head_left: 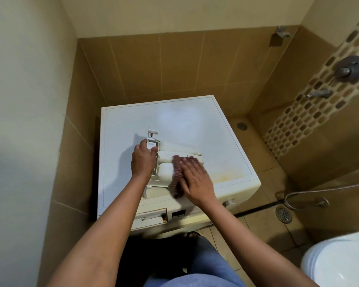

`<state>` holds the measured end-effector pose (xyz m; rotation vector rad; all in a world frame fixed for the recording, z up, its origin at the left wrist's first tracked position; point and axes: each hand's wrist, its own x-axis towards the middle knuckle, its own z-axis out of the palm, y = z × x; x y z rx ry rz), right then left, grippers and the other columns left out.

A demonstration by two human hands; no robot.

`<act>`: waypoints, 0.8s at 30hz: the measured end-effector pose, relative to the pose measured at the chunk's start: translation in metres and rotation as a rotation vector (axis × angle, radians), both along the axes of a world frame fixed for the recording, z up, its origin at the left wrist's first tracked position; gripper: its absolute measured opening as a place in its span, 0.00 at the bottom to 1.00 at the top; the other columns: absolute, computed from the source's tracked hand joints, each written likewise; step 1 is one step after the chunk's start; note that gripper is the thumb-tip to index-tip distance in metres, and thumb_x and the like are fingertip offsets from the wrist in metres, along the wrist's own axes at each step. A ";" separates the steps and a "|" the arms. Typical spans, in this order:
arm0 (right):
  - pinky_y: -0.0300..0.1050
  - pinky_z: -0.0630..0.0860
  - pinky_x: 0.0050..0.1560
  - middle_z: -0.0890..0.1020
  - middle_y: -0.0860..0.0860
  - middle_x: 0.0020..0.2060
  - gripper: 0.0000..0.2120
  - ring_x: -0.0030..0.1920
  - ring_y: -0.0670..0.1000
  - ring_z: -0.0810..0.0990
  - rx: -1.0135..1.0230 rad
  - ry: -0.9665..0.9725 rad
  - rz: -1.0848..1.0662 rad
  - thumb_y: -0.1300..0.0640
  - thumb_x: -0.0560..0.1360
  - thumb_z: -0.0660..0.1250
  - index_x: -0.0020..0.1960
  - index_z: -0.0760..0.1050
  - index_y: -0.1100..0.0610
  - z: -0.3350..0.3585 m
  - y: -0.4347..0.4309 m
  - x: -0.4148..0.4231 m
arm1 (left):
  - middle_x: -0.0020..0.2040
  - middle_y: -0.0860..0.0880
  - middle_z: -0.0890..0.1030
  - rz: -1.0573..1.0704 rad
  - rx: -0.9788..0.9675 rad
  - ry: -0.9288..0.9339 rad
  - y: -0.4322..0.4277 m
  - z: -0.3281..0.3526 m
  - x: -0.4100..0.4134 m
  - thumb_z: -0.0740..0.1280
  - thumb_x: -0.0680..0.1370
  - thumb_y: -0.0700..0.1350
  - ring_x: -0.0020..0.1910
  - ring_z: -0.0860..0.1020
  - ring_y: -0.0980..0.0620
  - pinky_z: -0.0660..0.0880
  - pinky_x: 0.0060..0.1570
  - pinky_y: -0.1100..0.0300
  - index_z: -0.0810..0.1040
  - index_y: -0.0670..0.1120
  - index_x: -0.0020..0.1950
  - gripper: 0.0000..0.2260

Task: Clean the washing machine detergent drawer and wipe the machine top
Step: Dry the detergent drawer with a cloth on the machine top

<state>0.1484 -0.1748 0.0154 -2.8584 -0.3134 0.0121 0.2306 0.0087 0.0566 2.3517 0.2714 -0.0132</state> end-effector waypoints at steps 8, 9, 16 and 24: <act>0.53 0.52 0.74 0.72 0.63 0.67 0.27 0.69 0.65 0.67 0.085 -0.097 -0.411 0.56 0.74 0.48 0.67 0.71 0.67 -0.006 0.016 -0.001 | 0.75 0.45 0.64 -0.044 0.051 -0.048 -0.003 0.006 -0.003 0.59 0.82 0.47 0.70 0.63 0.39 0.65 0.65 0.47 0.58 0.46 0.78 0.24; 0.53 0.52 0.74 0.72 0.63 0.67 0.27 0.70 0.64 0.66 0.133 -0.102 -0.457 0.56 0.74 0.46 0.67 0.71 0.67 -0.005 0.024 0.004 | 0.76 0.46 0.63 -0.047 0.059 -0.048 -0.003 0.006 -0.003 0.60 0.82 0.47 0.70 0.62 0.39 0.64 0.66 0.47 0.58 0.46 0.78 0.24; 0.47 0.70 0.58 0.79 0.59 0.56 0.19 0.57 0.58 0.75 0.264 -0.152 0.131 0.56 0.74 0.54 0.59 0.75 0.63 0.027 0.054 0.054 | 0.75 0.45 0.64 -0.070 0.099 -0.039 0.000 -0.001 0.002 0.59 0.82 0.47 0.68 0.65 0.38 0.63 0.65 0.49 0.58 0.44 0.78 0.25; 0.50 0.69 0.49 0.78 0.54 0.50 0.21 0.52 0.58 0.73 0.110 0.007 -0.224 0.46 0.71 0.51 0.51 0.75 0.57 0.032 -0.005 0.071 | 0.74 0.47 0.66 -0.043 0.127 -0.033 -0.002 0.003 -0.003 0.59 0.82 0.50 0.66 0.66 0.38 0.65 0.62 0.48 0.60 0.49 0.77 0.24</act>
